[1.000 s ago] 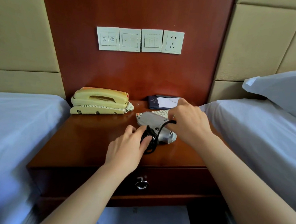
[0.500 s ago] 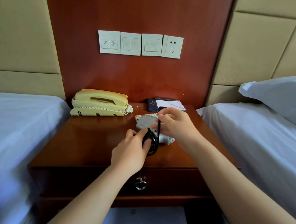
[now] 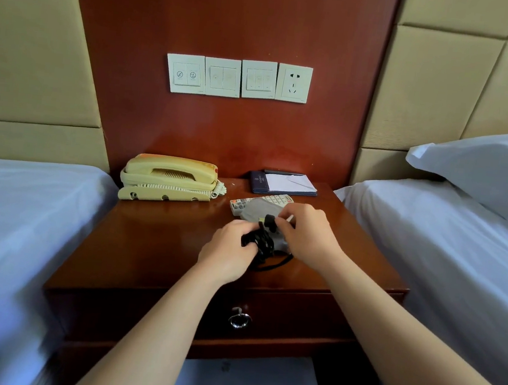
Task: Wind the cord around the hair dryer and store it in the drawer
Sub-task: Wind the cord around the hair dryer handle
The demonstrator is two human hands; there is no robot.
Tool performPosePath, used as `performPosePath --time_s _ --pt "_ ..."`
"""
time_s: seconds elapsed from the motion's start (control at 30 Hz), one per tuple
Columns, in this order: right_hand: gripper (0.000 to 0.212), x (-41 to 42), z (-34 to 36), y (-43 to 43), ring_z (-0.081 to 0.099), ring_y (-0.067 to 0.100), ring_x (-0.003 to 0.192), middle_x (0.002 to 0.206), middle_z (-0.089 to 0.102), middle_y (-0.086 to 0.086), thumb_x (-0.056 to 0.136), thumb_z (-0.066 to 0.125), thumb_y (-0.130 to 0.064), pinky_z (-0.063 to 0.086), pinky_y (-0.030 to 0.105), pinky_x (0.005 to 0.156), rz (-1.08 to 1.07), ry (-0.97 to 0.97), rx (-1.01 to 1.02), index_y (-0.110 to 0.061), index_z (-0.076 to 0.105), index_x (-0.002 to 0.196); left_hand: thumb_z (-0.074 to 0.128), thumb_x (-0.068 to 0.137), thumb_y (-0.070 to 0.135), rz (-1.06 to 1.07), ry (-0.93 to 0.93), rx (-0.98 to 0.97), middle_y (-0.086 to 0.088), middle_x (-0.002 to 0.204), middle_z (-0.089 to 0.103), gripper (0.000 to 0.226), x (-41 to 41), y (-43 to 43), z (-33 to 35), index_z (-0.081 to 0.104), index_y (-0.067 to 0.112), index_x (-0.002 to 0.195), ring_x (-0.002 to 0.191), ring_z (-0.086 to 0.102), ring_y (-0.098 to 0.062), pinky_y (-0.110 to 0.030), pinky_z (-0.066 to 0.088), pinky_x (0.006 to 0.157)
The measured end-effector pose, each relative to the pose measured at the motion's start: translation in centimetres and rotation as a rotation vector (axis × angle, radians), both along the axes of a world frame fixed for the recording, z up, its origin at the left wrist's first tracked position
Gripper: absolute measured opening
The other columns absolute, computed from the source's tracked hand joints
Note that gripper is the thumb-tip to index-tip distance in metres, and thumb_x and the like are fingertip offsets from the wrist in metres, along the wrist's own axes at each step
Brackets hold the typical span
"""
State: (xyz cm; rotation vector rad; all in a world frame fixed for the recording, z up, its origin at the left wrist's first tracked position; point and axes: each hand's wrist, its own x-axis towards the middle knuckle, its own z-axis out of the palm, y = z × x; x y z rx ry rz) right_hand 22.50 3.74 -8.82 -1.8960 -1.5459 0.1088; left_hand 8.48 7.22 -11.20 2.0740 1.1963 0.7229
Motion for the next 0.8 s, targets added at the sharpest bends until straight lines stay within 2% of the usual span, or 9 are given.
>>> performPosePath --time_s 0.1,0.17,0.23,0.3,0.43,0.53,0.63,0.73,0.8 --pt "0.013 -0.3 0.1 -0.3 0.050 0.024 0.076 0.094 0.065 0.011 0.092 0.052 -0.020 0.033 0.025 0.050 -0.006 -0.030 0.012 -0.017 0.063 0.097 0.052 0.090 0.014 0.001 -0.019 -0.042 0.010 0.140 0.050 0.045 -0.1 0.2 0.0 0.056 0.030 0.131 0.128 0.046 -0.019 -0.044 0.039 0.106" --pt "0.015 -0.5 0.3 -0.9 0.050 0.024 0.077 0.097 0.064 0.011 0.092 0.051 -0.021 0.035 0.024 0.051 -0.013 -0.078 0.016 -0.017 0.061 0.102 0.051 0.091 0.013 -0.002 -0.035 -0.061 0.009 0.141 0.049 0.045 -0.2 0.4 0.1 0.054 0.028 0.134 0.124 0.048 -0.016 -0.034 0.039 0.103" --pt "0.018 -0.7 0.1 -1.5 0.055 0.028 0.084 0.101 0.063 0.010 0.092 0.049 -0.021 0.038 0.027 0.060 -0.006 -0.223 0.019 -0.016 0.058 0.106 0.049 0.094 0.009 0.003 -0.079 -0.085 0.006 0.140 0.051 0.045 -0.2 0.5 0.3 0.051 0.022 0.137 0.109 0.049 -0.007 -0.019 0.036 0.086" --pt "0.018 -0.9 -0.1 -2.0 0.059 0.029 0.091 0.105 0.063 0.008 0.093 0.046 -0.020 0.034 0.028 0.061 0.013 -0.342 0.029 -0.015 0.055 0.108 0.048 0.094 0.006 0.008 -0.121 -0.103 0.002 0.138 0.052 0.045 -0.2 0.6 0.3 0.049 0.018 0.138 0.102 0.044 -0.002 -0.014 0.031 0.080" --pt "0.018 -0.6 -0.5 -2.1 0.060 0.026 0.093 0.107 0.063 0.006 0.093 0.048 -0.020 0.035 0.026 0.064 0.054 -0.252 0.072 -0.016 0.057 0.109 0.048 0.094 0.003 -0.002 -0.150 -0.103 0.001 0.128 0.055 0.046 0.1 0.6 0.4 0.048 0.016 0.138 0.080 0.049 0.000 0.003 0.034 0.054" --pt "0.016 -0.3 -0.8 -1.9 0.058 0.023 0.089 0.102 0.063 0.005 0.093 0.050 -0.017 0.035 0.025 0.067 0.089 -0.137 0.067 -0.016 0.059 0.105 0.049 0.092 0.001 -0.025 -0.137 -0.056 0.002 0.138 0.050 0.045 0.0 0.4 0.4 0.051 0.013 0.136 0.105 0.044 -0.003 -0.002 0.035 0.071" --pt "0.013 0.0 -1.0 -1.8 0.057 0.021 0.091 0.100 0.063 0.004 0.092 0.051 -0.015 0.034 0.024 0.067 0.143 -0.116 0.072 -0.015 0.058 0.103 0.049 0.089 -0.003 -0.065 -0.132 -0.031 0.001 0.135 0.050 0.044 -0.3 0.3 0.4 0.055 0.009 0.132 0.109 0.044 -0.005 0.004 0.034 0.065" --pt "0.013 0.1 -1.1 -1.8 0.056 0.021 0.093 0.102 0.062 0.003 0.091 0.051 -0.013 0.031 0.023 0.067 0.132 -0.115 0.108 -0.014 0.057 0.103 0.050 0.088 -0.004 -0.082 -0.110 0.001 0.001 0.134 0.049 0.044 -0.3 0.7 0.2 0.056 0.007 0.130 0.113 0.042 -0.004 -0.008 0.029 0.086" --pt "0.014 -0.2 -1.3 -1.6 0.055 0.021 0.092 0.101 0.062 0.003 0.092 0.049 -0.013 0.030 0.024 0.066 0.099 -0.075 0.116 -0.012 0.058 0.103 0.051 0.088 -0.003 -0.072 -0.085 0.020 0.002 0.132 0.048 0.044 0.0 0.9 0.1 0.056 0.006 0.130 0.113 0.041 -0.004 -0.009 0.025 0.089"
